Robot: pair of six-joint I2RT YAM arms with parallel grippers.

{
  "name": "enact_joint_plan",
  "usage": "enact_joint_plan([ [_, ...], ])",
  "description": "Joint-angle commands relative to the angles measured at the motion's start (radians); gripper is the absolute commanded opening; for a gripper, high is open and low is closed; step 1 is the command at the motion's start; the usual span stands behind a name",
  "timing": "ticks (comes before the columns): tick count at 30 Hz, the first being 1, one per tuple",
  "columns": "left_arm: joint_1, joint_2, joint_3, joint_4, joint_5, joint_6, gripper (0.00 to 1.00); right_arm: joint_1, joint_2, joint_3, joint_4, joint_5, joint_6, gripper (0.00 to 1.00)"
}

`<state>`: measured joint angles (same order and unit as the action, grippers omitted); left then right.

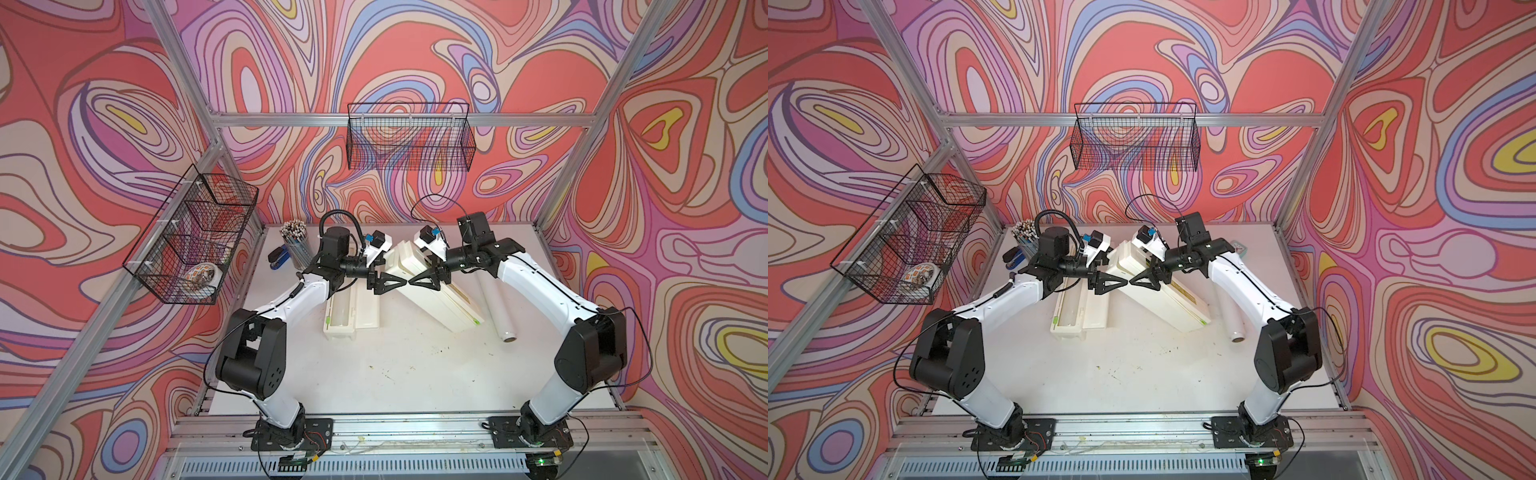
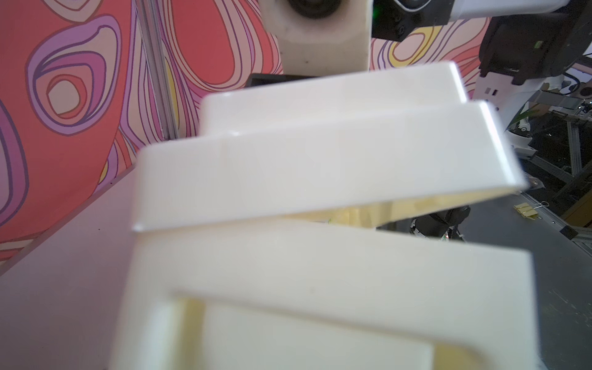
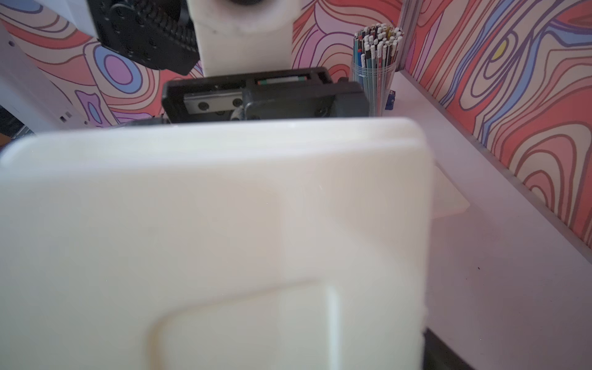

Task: Put plastic wrap rolls into dispensers
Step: Open the lid of the plastic wrap cutting box.

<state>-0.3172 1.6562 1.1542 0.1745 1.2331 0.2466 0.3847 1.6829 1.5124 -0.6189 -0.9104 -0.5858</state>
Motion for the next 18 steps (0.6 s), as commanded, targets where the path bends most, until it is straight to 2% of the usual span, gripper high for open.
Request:
enact_joint_plan([
  [1,0.020,0.000,-0.024,-0.070,-0.091,0.082,0.00,-0.038,-0.028,0.043,0.013,-0.098,0.048,0.51],
  [4,0.017,-0.007,-0.025,-0.081,-0.103,0.103,0.00,-0.043,-0.028,0.044,-0.012,-0.108,0.034,0.50],
  [7,0.018,-0.016,-0.024,-0.103,-0.107,0.140,0.00,-0.058,-0.022,0.051,-0.024,-0.153,0.047,0.44],
  [8,0.016,-0.016,-0.025,-0.099,-0.101,0.141,0.00,-0.058,-0.021,0.051,-0.025,-0.157,0.053,0.53],
  [9,0.014,-0.015,-0.020,-0.099,-0.094,0.141,0.00,-0.057,-0.022,0.049,-0.035,-0.152,0.047,0.68],
  [10,0.009,-0.013,-0.012,-0.101,-0.094,0.142,0.00,-0.053,-0.020,0.044,-0.041,-0.152,0.038,0.77],
  [14,-0.023,0.003,0.036,-0.128,-0.101,0.170,0.00,-0.032,0.001,0.037,-0.082,-0.157,0.004,0.88],
  [15,-0.032,0.009,0.048,-0.127,-0.105,0.169,0.00,-0.024,0.009,0.040,-0.092,-0.156,-0.001,0.97],
  [18,-0.046,0.022,0.075,-0.112,-0.107,0.158,0.00,-0.014,0.021,0.033,-0.096,-0.156,-0.010,0.99],
])
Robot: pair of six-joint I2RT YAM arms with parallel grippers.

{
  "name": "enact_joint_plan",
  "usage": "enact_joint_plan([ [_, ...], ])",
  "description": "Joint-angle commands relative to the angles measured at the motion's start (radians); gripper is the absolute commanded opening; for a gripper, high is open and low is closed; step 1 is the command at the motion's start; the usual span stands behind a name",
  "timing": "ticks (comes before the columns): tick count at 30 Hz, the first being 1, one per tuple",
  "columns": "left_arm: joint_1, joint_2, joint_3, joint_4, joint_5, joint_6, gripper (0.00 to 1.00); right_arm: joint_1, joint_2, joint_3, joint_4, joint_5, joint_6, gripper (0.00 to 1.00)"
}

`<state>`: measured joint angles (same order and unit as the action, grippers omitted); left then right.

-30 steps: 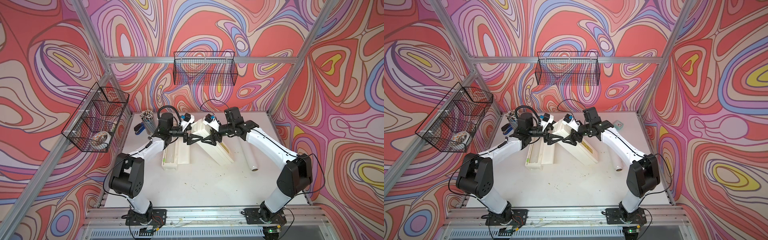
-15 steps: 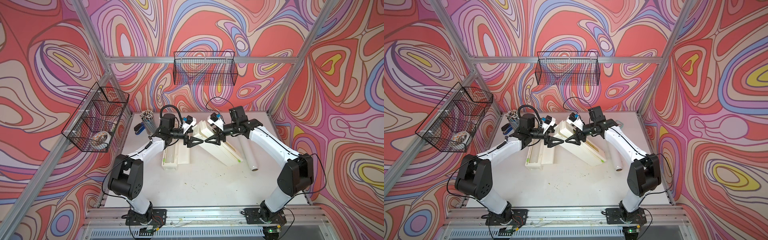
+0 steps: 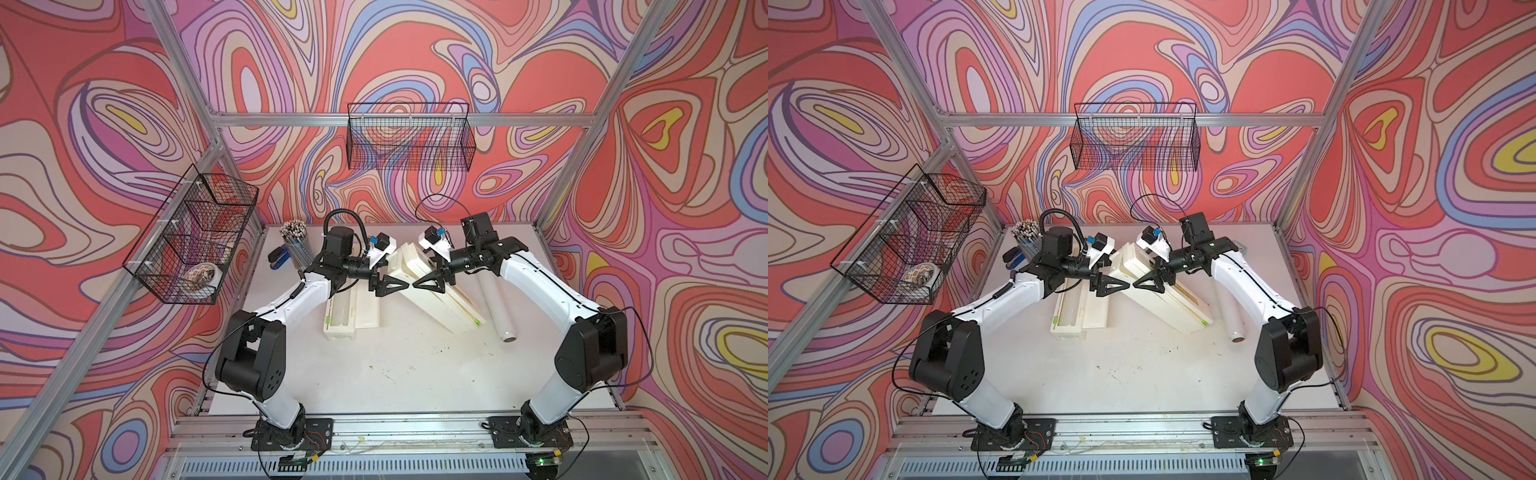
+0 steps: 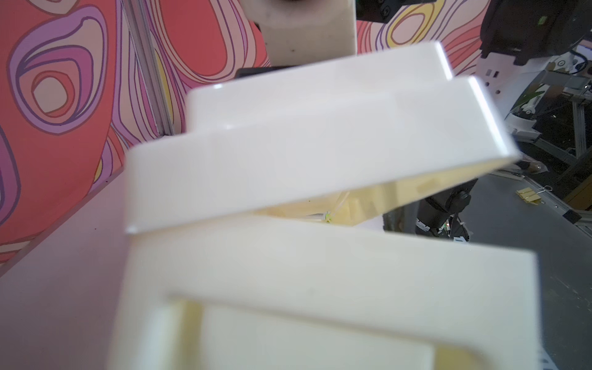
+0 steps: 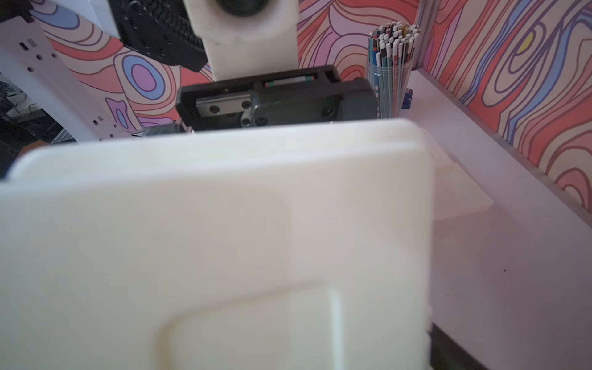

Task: Put plastic wrap rolls into dispensers
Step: Open the lid of the plastic wrap cutting box.

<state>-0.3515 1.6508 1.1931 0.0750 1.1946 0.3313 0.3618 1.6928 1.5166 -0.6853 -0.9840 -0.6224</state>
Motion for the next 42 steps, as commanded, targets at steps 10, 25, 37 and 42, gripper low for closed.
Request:
enact_joint_plan([
  [10,-0.039,0.056,0.077,-0.006,-0.067,0.072,0.00,0.018,0.050,0.022,0.013,-0.133,0.035,0.98],
  [25,-0.019,0.045,0.049,-0.029,-0.111,0.088,0.00,-0.001,0.062,0.031,0.098,-0.108,0.146,0.34],
  [37,0.059,0.011,-0.046,-0.092,-0.120,0.147,0.00,-0.093,-0.040,-0.057,0.294,-0.055,0.317,0.21],
  [42,0.068,0.003,-0.061,-0.075,-0.131,0.141,0.00,-0.106,-0.048,-0.052,0.280,-0.008,0.323,0.17],
])
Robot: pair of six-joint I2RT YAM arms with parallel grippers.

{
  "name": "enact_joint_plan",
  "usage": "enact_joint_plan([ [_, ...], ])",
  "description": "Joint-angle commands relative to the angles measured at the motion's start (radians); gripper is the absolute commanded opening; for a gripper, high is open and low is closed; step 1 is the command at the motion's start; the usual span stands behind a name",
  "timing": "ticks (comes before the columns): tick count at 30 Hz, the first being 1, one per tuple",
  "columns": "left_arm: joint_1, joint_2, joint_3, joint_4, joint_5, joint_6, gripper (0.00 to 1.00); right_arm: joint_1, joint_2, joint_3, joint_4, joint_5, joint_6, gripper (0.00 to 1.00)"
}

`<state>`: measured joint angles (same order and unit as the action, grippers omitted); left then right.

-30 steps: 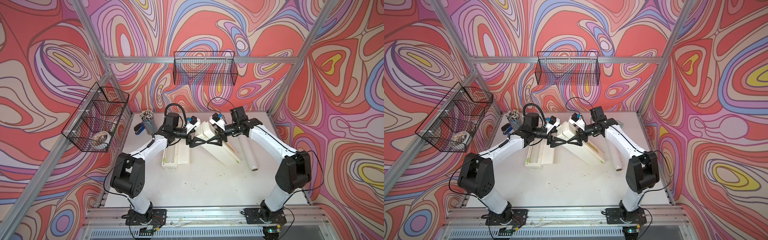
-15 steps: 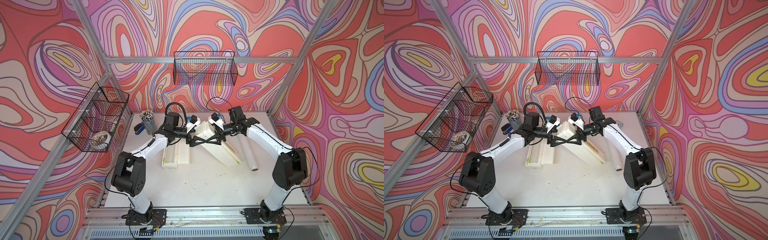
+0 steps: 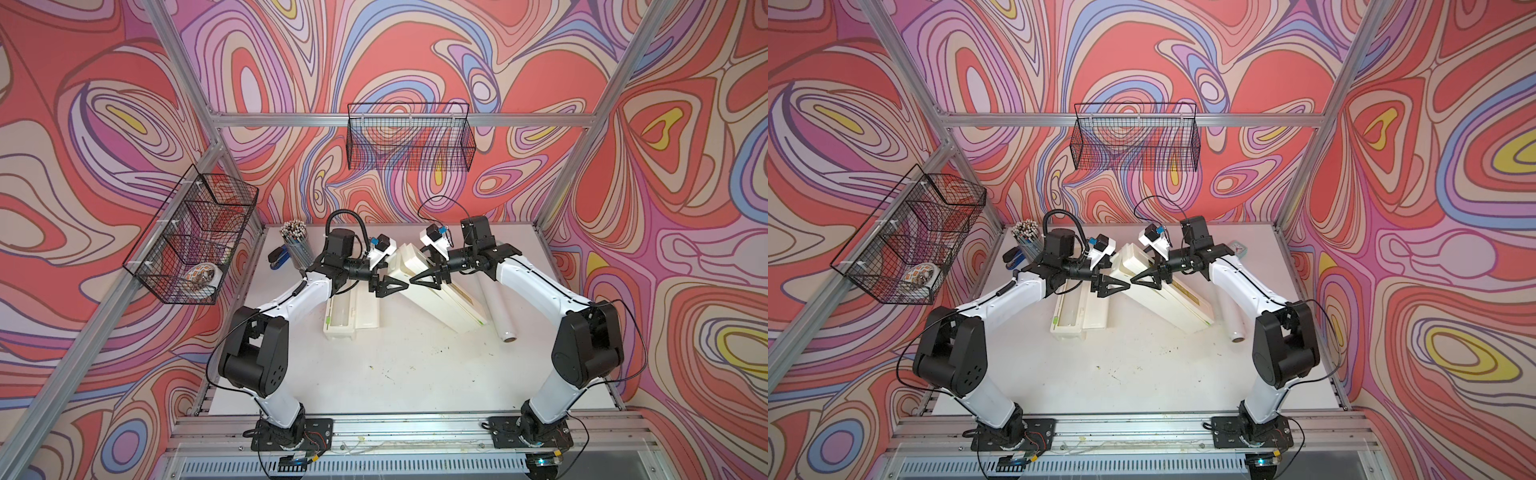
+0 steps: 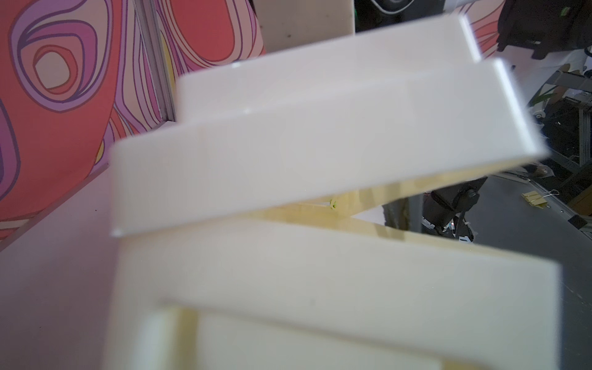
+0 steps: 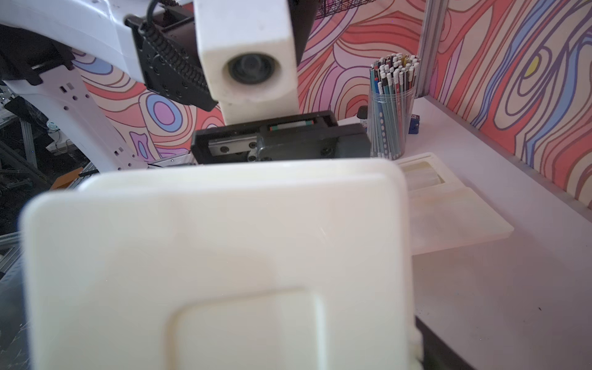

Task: Put plastic wrap rolls into dispensers
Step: Open the lid of the plastic wrap cutting box.

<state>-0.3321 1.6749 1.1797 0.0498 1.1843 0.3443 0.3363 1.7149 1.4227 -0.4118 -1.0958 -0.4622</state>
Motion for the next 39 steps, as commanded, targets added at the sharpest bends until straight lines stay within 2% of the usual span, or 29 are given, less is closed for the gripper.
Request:
enact_joint_plan([
  [1,0.052,-0.023,-0.049,-0.049,-0.119,0.131,0.00,-0.083,-0.069,0.044,-0.004,0.115,0.163,0.15],
  [6,0.052,-0.033,-0.054,-0.035,-0.108,0.132,0.00,-0.092,-0.059,0.036,0.003,0.146,0.200,0.10],
  [8,0.046,-0.041,-0.055,-0.018,-0.109,0.127,0.00,-0.092,-0.043,0.035,0.015,0.153,0.232,0.04],
  [15,-0.003,-0.049,-0.012,-0.038,-0.143,0.176,0.00,-0.086,-0.013,0.027,0.043,0.145,0.287,0.05],
  [17,-0.014,-0.045,-0.001,-0.028,-0.144,0.177,0.00,-0.080,-0.005,0.030,0.024,0.102,0.267,0.14],
  [21,-0.015,-0.025,0.028,-0.012,-0.134,0.164,0.00,-0.044,-0.016,0.023,-0.073,0.003,0.091,0.65],
  [22,-0.015,-0.021,0.036,-0.024,-0.132,0.172,0.00,-0.040,-0.020,0.020,-0.109,-0.013,0.041,0.75],
  [25,-0.015,-0.011,0.066,-0.083,-0.128,0.219,0.00,-0.039,-0.025,0.031,-0.200,-0.032,-0.049,0.94],
  [26,-0.015,-0.009,0.074,-0.101,-0.130,0.233,0.00,-0.040,-0.020,0.040,-0.230,-0.032,-0.068,0.98],
  [28,-0.015,-0.006,0.085,-0.114,-0.134,0.245,0.00,-0.039,-0.004,0.084,-0.336,-0.023,-0.132,0.98],
  [31,-0.015,0.005,0.106,-0.121,-0.134,0.248,0.00,-0.034,0.019,0.134,-0.426,-0.005,-0.151,0.98],
  [39,-0.016,0.029,0.138,-0.111,-0.123,0.232,0.00,-0.003,0.022,0.157,-0.441,0.005,-0.105,0.98],
])
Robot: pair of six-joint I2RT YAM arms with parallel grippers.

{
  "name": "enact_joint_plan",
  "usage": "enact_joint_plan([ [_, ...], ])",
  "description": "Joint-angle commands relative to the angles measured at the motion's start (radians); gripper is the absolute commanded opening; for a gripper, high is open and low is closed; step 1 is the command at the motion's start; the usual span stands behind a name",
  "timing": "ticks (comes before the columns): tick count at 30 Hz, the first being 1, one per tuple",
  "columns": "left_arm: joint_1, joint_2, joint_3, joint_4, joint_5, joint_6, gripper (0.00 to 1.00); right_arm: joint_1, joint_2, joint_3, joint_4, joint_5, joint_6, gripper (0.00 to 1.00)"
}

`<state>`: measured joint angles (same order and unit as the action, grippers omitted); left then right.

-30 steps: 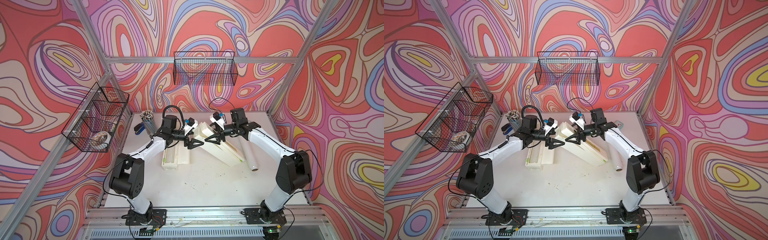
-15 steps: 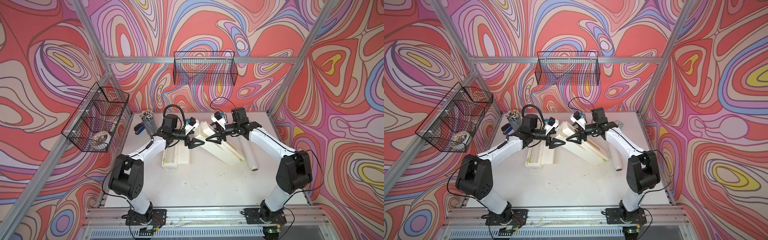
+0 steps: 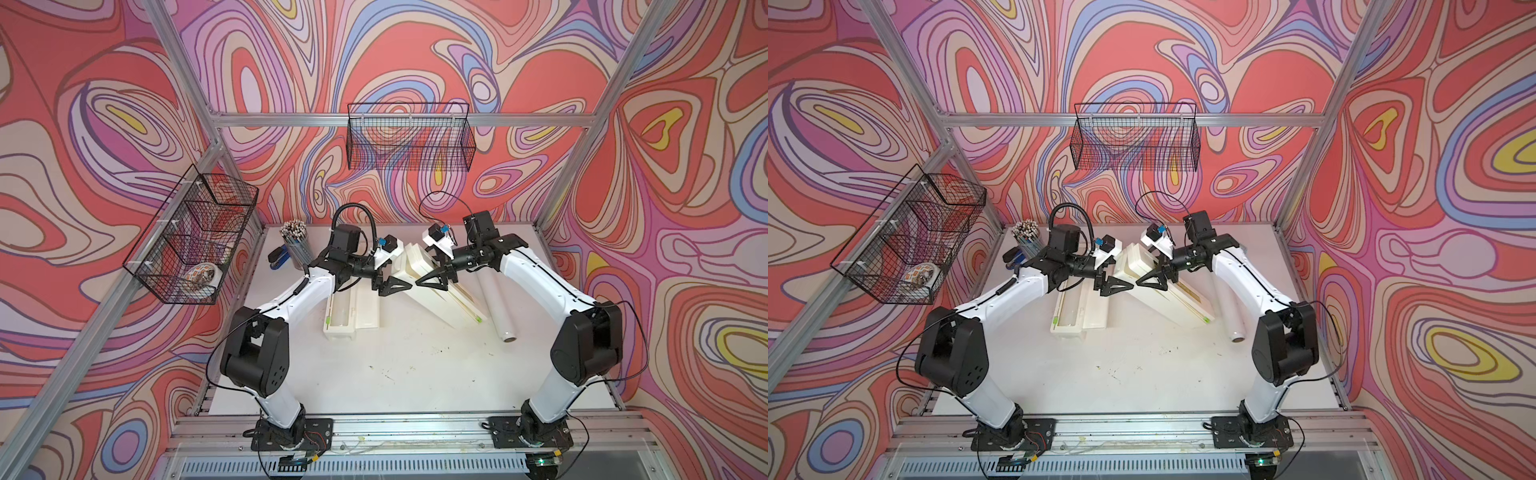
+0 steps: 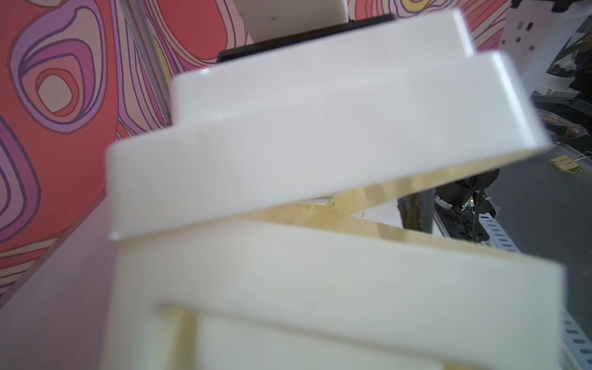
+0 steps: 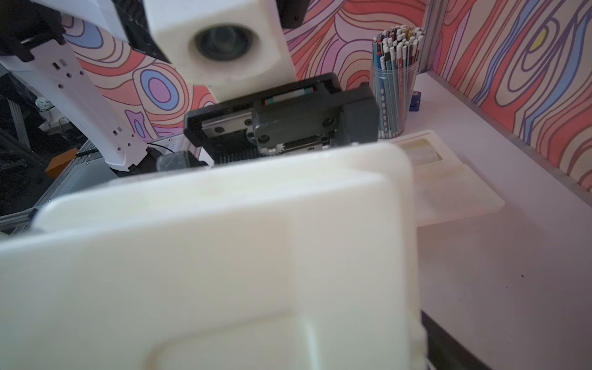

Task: Put plastic wrap rolls into dispensers
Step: Open the lid of the plastic wrap cutting box.

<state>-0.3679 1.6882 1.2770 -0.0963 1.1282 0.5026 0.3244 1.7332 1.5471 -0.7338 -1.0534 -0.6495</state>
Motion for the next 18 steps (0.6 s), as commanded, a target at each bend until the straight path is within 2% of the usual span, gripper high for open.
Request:
enact_joint_plan([
  [1,0.019,0.019,0.044,0.030,-0.064,0.077,0.00,0.008,0.005,0.032,-0.106,-0.035,0.107,0.98],
  [3,0.020,0.024,0.054,0.012,-0.064,0.093,0.00,0.008,0.009,0.036,-0.085,-0.008,0.163,0.98],
  [12,-0.002,0.047,0.116,-0.016,-0.064,0.139,0.00,0.038,0.088,0.101,-0.240,-0.069,0.060,0.98],
  [18,-0.026,0.084,0.178,-0.038,-0.053,0.152,0.00,0.077,0.122,0.119,-0.234,-0.086,0.049,0.98],
])
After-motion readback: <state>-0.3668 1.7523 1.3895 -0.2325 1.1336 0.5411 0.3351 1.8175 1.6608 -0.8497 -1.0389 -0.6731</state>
